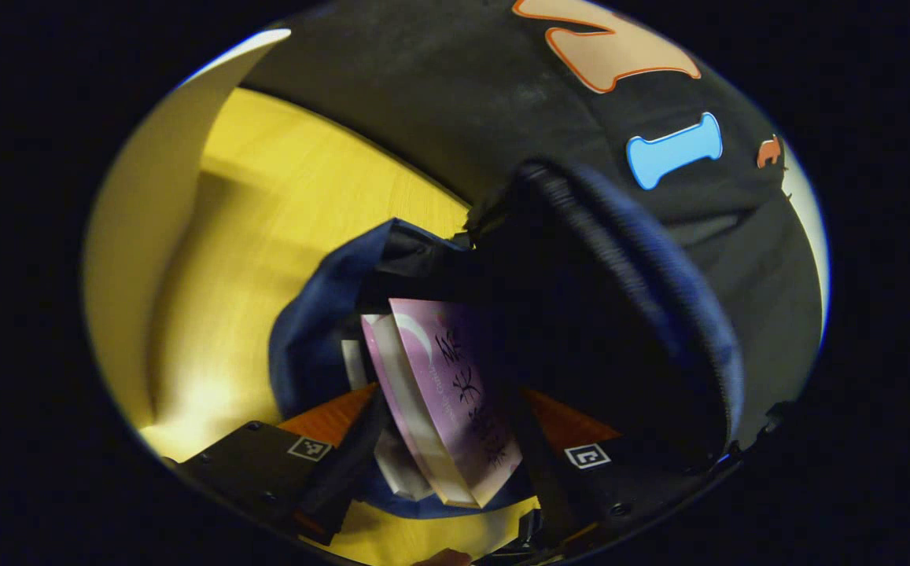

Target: Open the schoolbag, grab two books from the bookshelf and put them into the schoolbag.

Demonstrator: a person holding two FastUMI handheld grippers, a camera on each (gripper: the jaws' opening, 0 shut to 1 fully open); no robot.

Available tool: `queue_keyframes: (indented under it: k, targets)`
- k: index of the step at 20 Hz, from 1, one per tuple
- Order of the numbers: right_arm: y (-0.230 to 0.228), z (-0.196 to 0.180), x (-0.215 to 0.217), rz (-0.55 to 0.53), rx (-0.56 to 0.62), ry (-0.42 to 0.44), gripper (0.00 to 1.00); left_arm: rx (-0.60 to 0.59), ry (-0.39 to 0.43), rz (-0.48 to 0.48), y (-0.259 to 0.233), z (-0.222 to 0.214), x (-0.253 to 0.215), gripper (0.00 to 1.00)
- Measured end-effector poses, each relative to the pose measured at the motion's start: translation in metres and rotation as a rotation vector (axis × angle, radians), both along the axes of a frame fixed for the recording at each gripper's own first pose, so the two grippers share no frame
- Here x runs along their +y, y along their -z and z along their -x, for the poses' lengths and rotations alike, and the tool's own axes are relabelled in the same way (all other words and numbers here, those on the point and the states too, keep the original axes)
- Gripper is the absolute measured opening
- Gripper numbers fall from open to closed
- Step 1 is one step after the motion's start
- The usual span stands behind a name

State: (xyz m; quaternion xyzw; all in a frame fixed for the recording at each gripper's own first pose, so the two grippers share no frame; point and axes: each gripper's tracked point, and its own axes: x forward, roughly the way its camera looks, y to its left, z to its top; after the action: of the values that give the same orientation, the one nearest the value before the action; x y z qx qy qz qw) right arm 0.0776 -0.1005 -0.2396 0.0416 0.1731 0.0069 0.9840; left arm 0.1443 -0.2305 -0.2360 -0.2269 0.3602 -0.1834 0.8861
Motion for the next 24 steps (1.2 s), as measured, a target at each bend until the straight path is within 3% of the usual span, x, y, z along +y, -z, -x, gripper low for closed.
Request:
queue_keyframes:
  k: [6,10,15,17,20,24]
  targets:
    - [0.006,0.008,0.004,-0.003,0.048,-0.03,0.24,-0.103,0.022,-0.134,-0.048,0.048,0.036,0.93]
    - [0.01,0.023,0.009,0.008,0.09,-0.058,0.36,-0.138,0.041,-0.169,-0.078,0.077,0.054,0.93]
    - [-0.002,0.066,0.028,-0.014,0.119,-0.092,0.91,-0.197,-0.051,-0.222,-0.12,0.099,0.105,0.93]
    - [-0.02,0.079,0.041,-0.044,0.107,-0.111,0.97,-0.232,-0.094,-0.25,-0.139,0.11,0.128,0.94]
    - [-0.065,0.089,0.069,-0.096,0.041,-0.157,0.96,-0.315,-0.142,-0.301,-0.173,0.126,0.155,0.93]
    - [-0.137,0.078,0.094,-0.084,-0.11,-0.189,0.96,-0.538,-0.233,-0.375,-0.235,0.132,0.184,0.93]
